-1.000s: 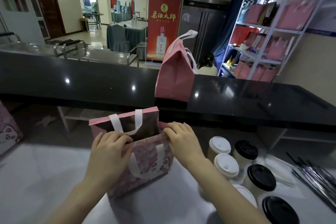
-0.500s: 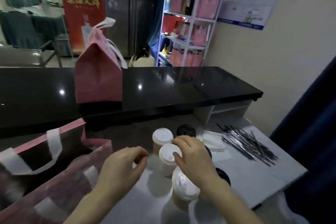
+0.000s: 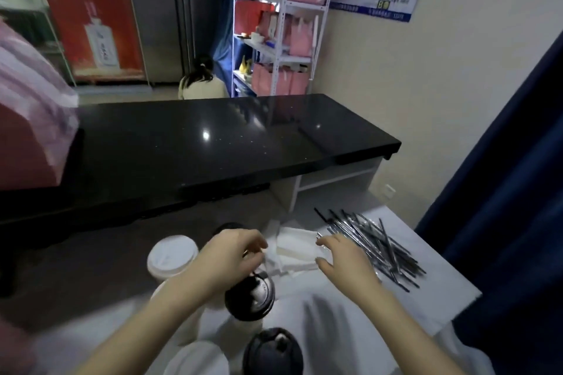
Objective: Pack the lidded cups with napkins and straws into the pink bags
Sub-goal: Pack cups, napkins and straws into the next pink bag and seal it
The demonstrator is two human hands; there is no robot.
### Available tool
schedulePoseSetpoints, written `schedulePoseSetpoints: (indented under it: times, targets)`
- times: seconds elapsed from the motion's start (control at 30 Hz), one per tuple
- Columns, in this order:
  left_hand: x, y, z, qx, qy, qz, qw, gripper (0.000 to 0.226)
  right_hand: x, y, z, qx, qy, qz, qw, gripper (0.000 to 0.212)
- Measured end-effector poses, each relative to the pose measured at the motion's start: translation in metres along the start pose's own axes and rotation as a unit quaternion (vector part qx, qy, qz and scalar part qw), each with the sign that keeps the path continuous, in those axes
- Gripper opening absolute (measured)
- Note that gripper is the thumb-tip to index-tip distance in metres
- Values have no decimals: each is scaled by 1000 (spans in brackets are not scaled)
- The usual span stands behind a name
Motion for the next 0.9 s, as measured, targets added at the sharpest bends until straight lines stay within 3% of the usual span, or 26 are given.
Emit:
schedulePoseSetpoints:
  times: [0.4, 0.6, 0.77, 0.9]
  targets:
    - [23, -96, 109, 116, 119, 26, 986, 31, -47, -77, 119, 122, 72, 4, 990, 47]
    - [29, -107, 122, 110, 135, 47, 984, 51, -57, -91, 131, 105, 99, 64, 988, 25]
    - [28, -109, 134, 94, 135, 14, 986, 70, -73, -64, 134, 41, 75, 244, 966, 14]
    - [19, -105, 139, 51, 161, -95, 981, 48, -83, -31, 136, 21, 47, 281, 958, 24]
Point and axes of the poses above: each hand's wrist, its own z-axis towards the middle knuckle, its own y-axis out of the back of the hand, x = y × z, the point moved 3 cm from there along z, towards the middle knuckle, and after that the axes turned 3 degrees about y, right-handed, at the moved point
